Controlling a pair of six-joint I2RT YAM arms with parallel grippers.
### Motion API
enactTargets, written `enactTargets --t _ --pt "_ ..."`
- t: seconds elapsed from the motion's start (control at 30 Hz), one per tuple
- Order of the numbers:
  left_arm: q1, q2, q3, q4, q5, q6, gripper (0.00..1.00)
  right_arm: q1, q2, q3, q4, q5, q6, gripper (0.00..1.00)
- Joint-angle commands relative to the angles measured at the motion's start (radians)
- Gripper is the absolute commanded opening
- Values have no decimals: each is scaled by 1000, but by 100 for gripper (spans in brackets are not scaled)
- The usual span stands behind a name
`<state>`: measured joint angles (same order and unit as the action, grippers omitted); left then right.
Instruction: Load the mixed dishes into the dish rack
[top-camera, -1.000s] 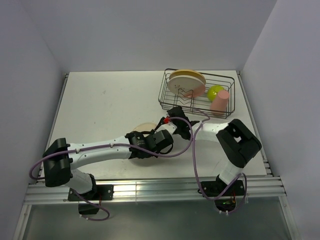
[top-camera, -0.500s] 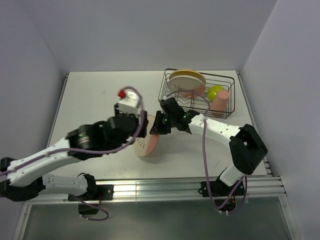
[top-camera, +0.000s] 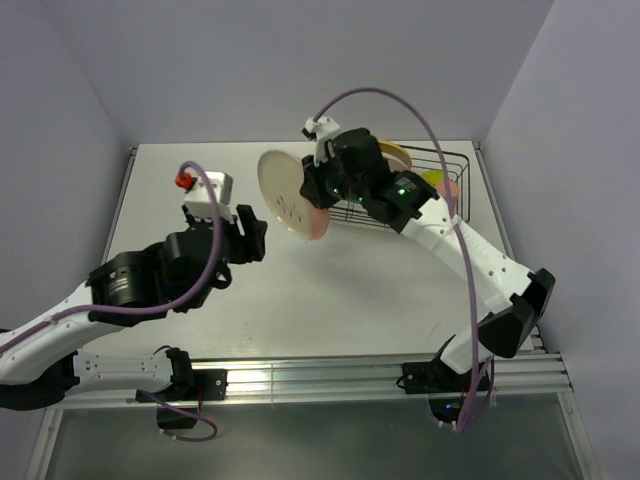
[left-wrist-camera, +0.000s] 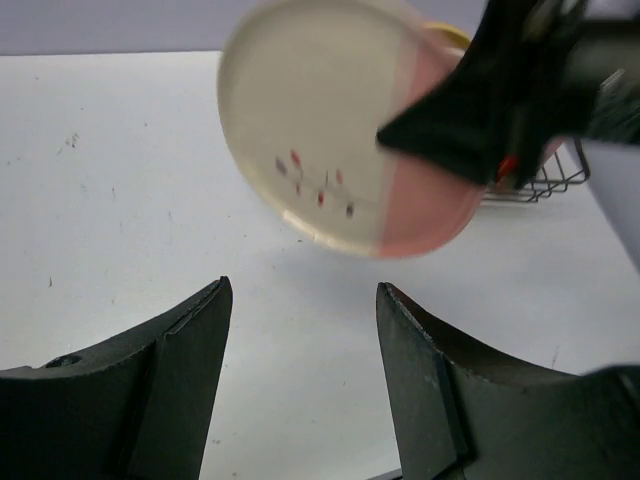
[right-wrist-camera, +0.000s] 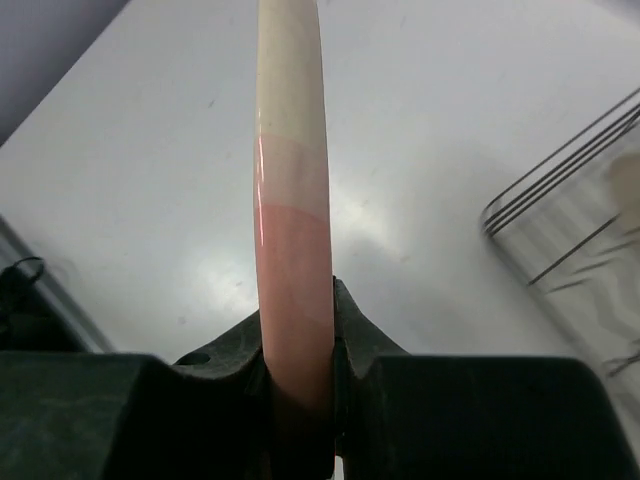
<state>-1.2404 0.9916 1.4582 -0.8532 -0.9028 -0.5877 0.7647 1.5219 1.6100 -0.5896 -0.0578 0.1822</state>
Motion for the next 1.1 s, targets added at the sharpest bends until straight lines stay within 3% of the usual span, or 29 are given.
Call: enactTargets --t 0.0,0.1,0.23,0.37,0.47,0.6,1.07 --pt "-2 38 -6 0 21 8 65 -27 -95 183 39 56 -350 0" --pt "-2 50 -1 2 18 20 65 -88 -101 248 4 81 -522 0" --pt "2 53 4 -12 16 17 66 -208 -115 271 -47 -28 -676 0" --pt "12 45 7 -44 15 0 66 -286 -187 159 -84 -138 -953 0" --pt "24 47 8 -53 27 -1 67 -338 -212 97 -105 -221 -1070 0" --pt "50 67 21 -58 50 8 66 -422 -206 76 -150 -347 -1162 0" --pt "116 117 30 -61 108 6 66 -498 -74 105 -196 -405 -1271 0"
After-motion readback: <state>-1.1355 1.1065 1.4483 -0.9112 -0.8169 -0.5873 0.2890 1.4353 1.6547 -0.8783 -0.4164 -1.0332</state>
